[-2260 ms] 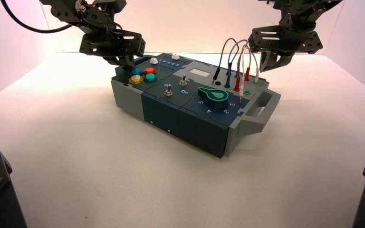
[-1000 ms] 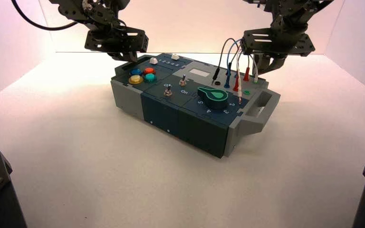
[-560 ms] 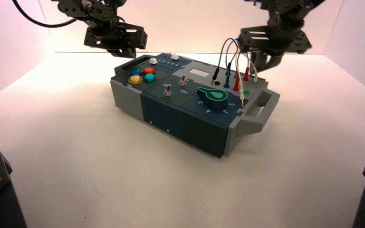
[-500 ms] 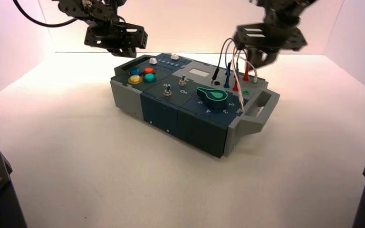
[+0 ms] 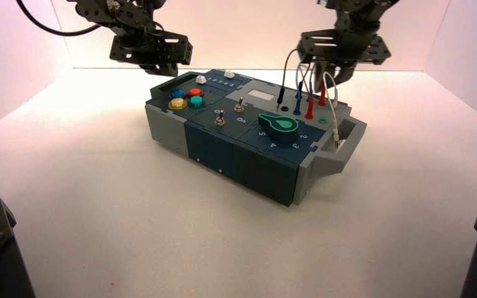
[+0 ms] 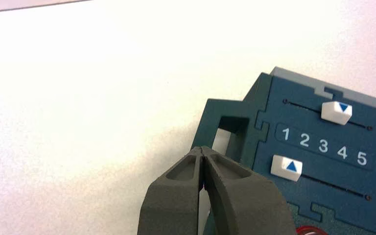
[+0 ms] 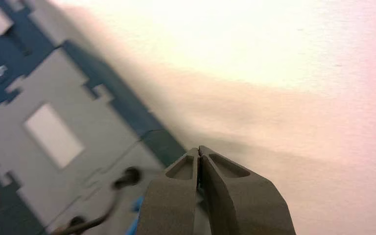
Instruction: Rotate the box clockwise.
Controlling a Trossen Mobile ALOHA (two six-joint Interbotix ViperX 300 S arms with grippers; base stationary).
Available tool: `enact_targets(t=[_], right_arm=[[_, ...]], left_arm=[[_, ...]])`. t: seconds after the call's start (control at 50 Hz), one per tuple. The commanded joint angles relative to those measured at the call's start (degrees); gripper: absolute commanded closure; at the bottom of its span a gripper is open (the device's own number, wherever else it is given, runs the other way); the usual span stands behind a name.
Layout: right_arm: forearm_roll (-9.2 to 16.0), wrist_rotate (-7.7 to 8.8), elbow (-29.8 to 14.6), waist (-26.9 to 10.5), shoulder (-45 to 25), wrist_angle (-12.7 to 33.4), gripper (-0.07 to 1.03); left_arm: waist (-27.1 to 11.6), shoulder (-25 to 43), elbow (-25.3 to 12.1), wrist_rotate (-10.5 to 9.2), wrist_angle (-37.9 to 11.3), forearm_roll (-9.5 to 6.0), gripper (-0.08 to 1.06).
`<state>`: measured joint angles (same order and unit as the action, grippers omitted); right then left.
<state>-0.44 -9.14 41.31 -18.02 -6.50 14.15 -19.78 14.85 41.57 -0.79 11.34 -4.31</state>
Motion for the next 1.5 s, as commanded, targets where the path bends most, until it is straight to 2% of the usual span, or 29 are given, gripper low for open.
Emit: enact_targets(t=[0.02, 0.66, 0.94, 1.3, 1.5], right_arm=[[-0.35, 0.09, -1.23, 1.49, 1.58, 0.0, 0.98], [-1.14, 0.09, 0.97, 2.02, -2.11, 2.29, 0.98], [-1.14, 0.18, 0.53, 2.02, -2.72, 4.04, 0.98], [-0.62, 0.18, 0.09, 0.53, -2.46, 6.42, 0.98], [0.26, 0.18, -1.85, -1.49, -2.9, 8.0, 0.98]], left_arm=[[0.09, -1.05, -0.44, 0.09, 0.26, 0.18, 1.01], [0.09, -1.41, -0.44, 0.09, 0.26, 0.18, 1.01], [0.09, -1.85, -0.44, 0.09, 0.26, 0.18, 1.01], [0.09, -1.93, -0.53, 0.09, 0.26, 0.18, 1.01], [0.09, -1.93, -0.7, 0.09, 0.26, 0.18, 1.01]])
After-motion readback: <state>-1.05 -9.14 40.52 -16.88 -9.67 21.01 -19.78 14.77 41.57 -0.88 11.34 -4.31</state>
